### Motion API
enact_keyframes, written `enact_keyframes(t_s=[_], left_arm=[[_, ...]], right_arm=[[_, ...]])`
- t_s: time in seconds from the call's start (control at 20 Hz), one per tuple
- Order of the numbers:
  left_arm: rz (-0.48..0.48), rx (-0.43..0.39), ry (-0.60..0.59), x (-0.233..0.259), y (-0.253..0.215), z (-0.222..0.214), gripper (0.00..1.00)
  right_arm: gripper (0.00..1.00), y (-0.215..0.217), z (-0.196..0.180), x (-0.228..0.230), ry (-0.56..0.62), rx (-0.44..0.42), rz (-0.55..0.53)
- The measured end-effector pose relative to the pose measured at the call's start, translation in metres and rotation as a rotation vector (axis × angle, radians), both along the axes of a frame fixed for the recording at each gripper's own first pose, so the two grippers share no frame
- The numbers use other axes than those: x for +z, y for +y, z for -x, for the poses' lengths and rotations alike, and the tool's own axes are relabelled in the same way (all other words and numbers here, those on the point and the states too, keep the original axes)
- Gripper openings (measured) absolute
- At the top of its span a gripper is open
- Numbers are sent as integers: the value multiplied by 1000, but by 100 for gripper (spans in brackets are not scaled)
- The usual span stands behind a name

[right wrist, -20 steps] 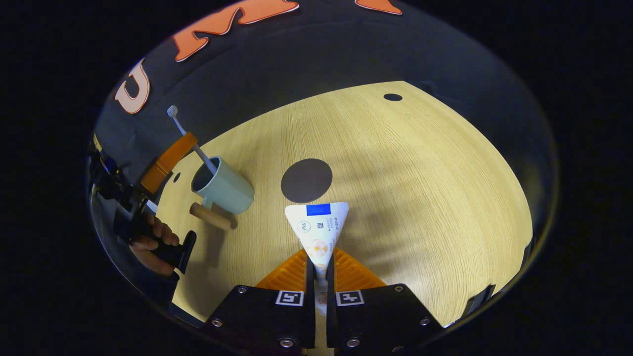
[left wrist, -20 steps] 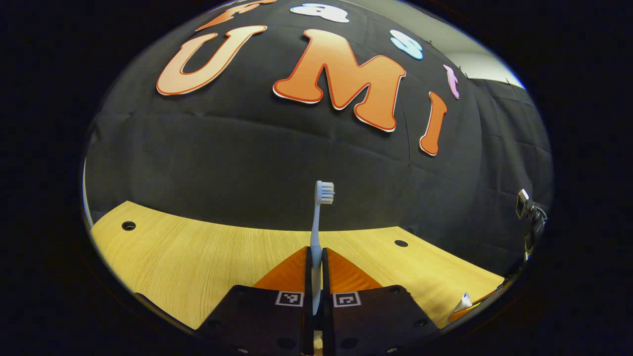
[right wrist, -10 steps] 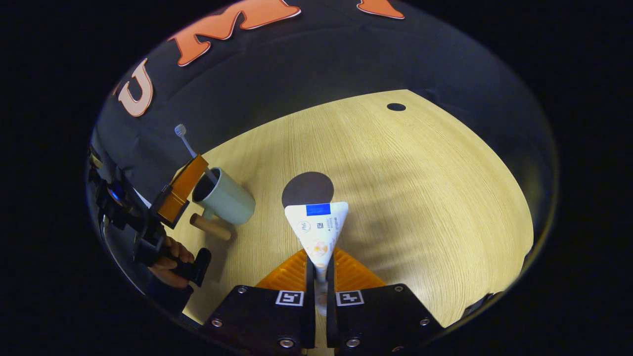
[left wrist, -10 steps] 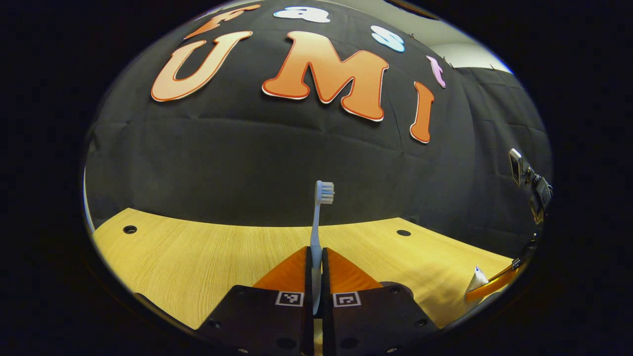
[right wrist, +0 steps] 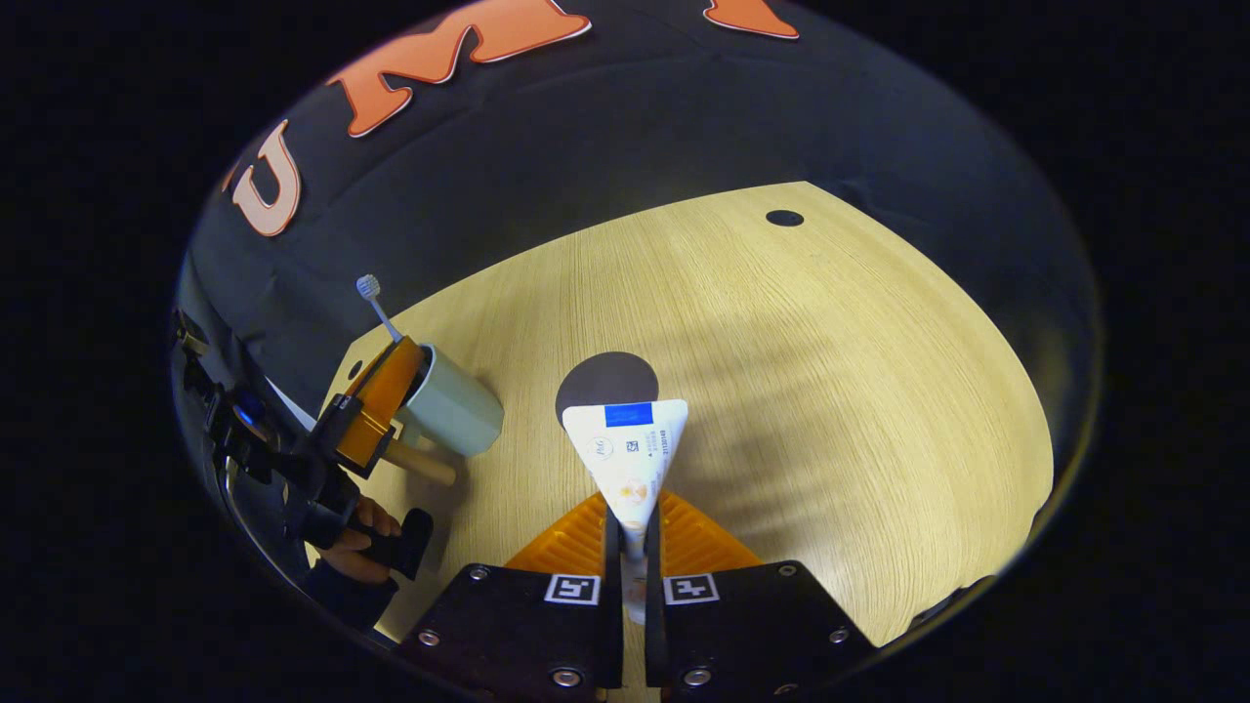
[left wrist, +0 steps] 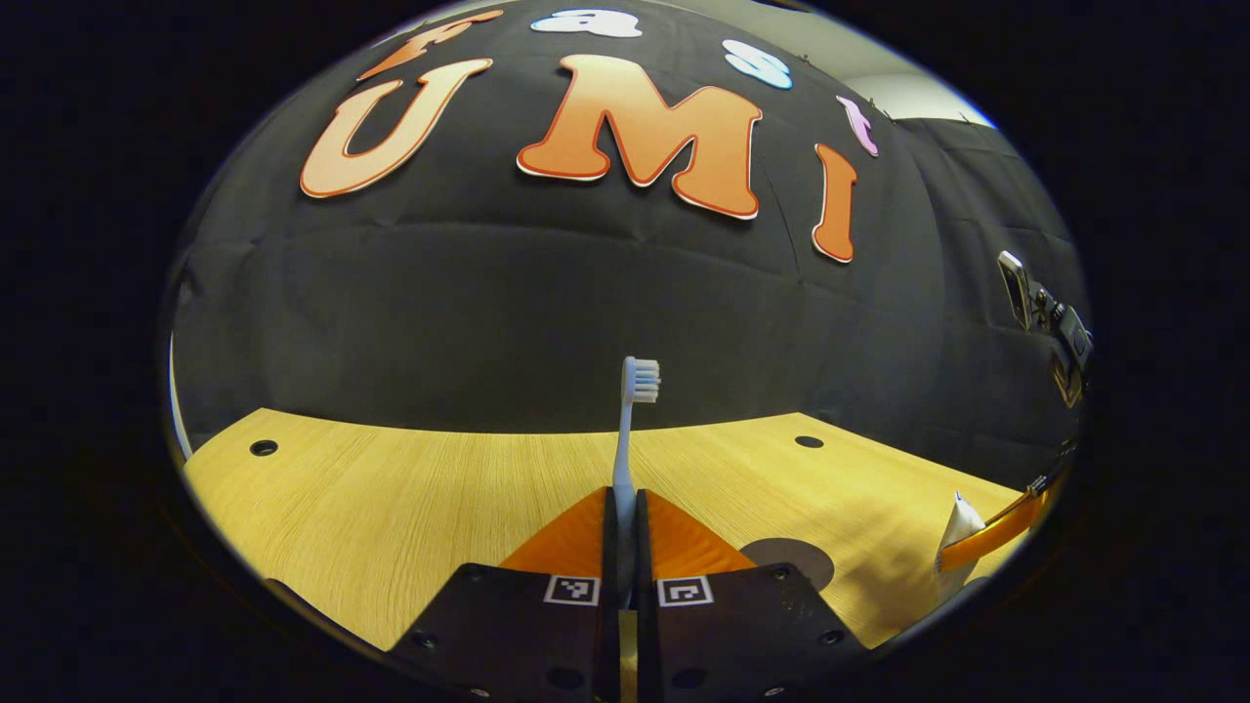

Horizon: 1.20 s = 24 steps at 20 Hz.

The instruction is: Put the toothbrush and toothpaste on the desktop into the cup, then pick up the cup and place it on the coaster on the desktop.

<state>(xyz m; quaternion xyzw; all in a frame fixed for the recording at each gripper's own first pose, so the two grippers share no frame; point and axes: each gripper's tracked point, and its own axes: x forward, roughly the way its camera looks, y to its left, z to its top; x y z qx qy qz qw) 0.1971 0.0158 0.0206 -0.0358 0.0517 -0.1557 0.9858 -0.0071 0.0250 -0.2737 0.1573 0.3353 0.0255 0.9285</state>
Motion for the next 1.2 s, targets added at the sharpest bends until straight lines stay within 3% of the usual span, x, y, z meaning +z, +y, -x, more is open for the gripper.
enact_keyframes(t_s=[0.5,0.8,0.95,1.2], left_arm=[[-33,1,-7,0,2,2,11],[-39,4,-21,11,8,11,48],[-38,17,-33,19,17,18,84],[-39,47,-29,27,39,34,91]], right_arm=[[10,-4,-6,6,-56,5,17],[10,-6,-11,17,-135,6,11],[10,-10,-11,31,-199,13,12],[10,-11,-7,51,-324,50,-20]])
